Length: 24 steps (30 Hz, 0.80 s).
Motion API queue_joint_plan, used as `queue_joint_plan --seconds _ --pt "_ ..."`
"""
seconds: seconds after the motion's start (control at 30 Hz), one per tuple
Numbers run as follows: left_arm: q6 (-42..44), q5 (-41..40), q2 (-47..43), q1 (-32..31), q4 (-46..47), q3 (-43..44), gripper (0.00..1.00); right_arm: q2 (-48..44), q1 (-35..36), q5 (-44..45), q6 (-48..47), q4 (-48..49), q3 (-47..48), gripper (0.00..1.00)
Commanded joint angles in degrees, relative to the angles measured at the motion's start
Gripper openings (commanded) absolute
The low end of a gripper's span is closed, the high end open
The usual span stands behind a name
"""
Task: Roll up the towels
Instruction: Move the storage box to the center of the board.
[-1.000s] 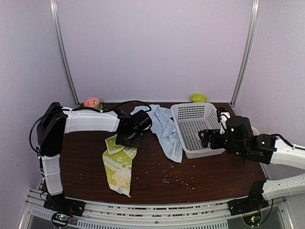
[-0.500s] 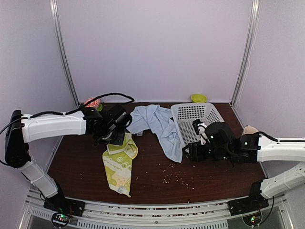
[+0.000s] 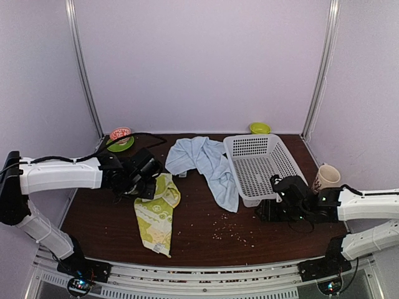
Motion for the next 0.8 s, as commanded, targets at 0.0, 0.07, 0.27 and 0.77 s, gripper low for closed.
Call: queue_joint_plan --seconds 0.0,0.07,0.27,0.77 --pt "-0.4 0.9 1.5 0.2 4.9 -0.9 0.0 3.7 -6.5 0.5 2.4 3.3 2.0 0.64" --pt "0.0 1.0 1.6 0.2 5.2 -1.1 0.0 6.6 -9.3 0.5 1.3 4.0 3.8 0.63" --pt "0.8 -0.2 0.9 0.2 5.0 -1.6 0.0 15.1 -15.0 1.9 -0.8 5.0 9.9 0.6" --pt "0.6 -1.9 -1.1 0.2 2.6 -2.4 0.0 16.7 -22.7 -3.3 -10.1 7.1 13.5 0.8"
